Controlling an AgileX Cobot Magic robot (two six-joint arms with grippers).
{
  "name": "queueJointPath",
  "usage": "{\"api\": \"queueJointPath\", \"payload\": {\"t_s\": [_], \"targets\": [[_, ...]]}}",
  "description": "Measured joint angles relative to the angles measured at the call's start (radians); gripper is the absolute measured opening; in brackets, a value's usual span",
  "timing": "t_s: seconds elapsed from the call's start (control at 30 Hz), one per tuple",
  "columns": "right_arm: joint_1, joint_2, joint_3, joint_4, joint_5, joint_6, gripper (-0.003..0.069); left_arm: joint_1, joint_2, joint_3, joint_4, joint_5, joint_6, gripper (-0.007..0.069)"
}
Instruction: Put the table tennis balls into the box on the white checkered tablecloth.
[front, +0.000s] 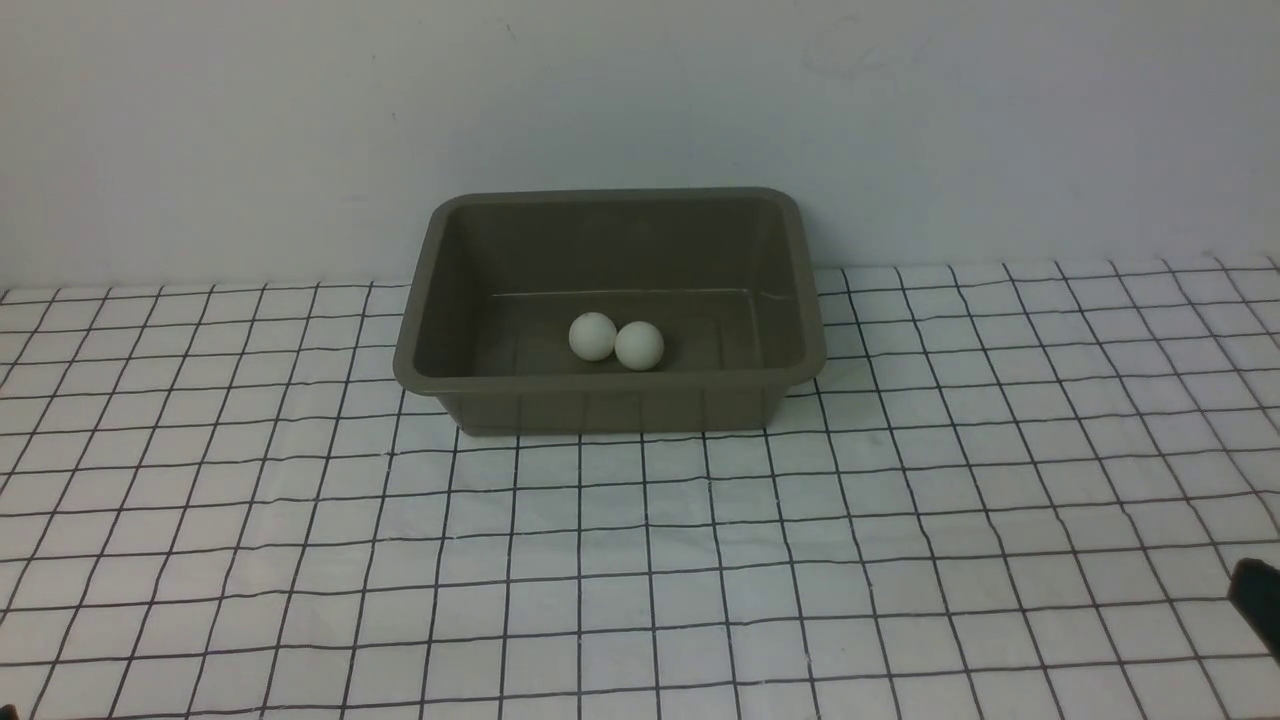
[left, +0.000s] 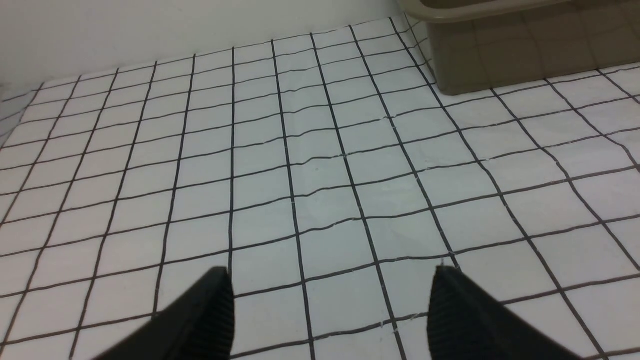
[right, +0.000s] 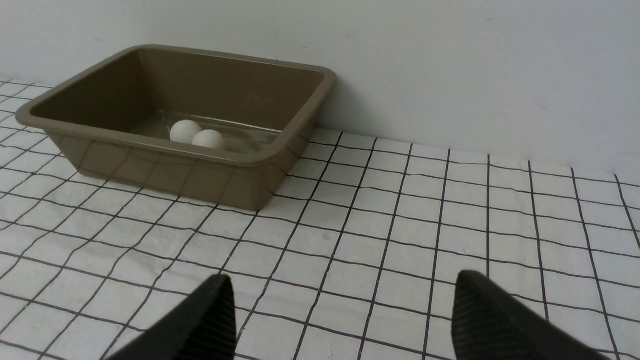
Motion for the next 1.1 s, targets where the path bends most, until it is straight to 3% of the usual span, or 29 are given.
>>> {"api": "queueJointPath", "payload": {"t_s": [0.13, 0.33, 0.4, 0.6, 0.73, 0.87, 0.93, 1.1], "targets": [[-0.085, 0.0, 0.0, 0.0, -0.001, 0.0, 0.0525, 0.0, 0.0, 0.0, 0.0, 0.0, 0.0, 0.0468], [-0.405, -0.008, 0.0, 0.061, -0.021, 0.062, 0.0525, 0.0, 0.0, 0.0, 0.0, 0.0, 0.0, 0.0468], [-0.468, -0.008, 0.0, 0.106, -0.083, 0.073, 0.0525, 0.0, 0.0, 0.0, 0.0, 0.0, 0.0, 0.0468], [-0.506, -0.008, 0.003, 0.143, -0.264, 0.049, 0.0525, 0.0, 0.0, 0.0, 0.0, 0.0, 0.0, 0.0468], [-0.507, -0.008, 0.013, 0.126, -0.472, 0.026, 0.0525, 0.0, 0.0, 0.0, 0.0, 0.0, 0.0, 0.0468], [-0.507, -0.008, 0.014, 0.104, -0.526, 0.019, 0.0525, 0.0, 0.0, 0.0, 0.0, 0.0, 0.0, 0.0468], [-0.507, -0.007, 0.025, 0.152, -0.524, -0.075, 0.0525, 0.0, 0.0, 0.0, 0.0, 0.0, 0.0, 0.0468], [-0.507, -0.016, 0.085, 0.736, -0.285, -0.792, 0.0525, 0.0, 0.0, 0.0, 0.0, 0.0, 0.0, 0.0468]]}}
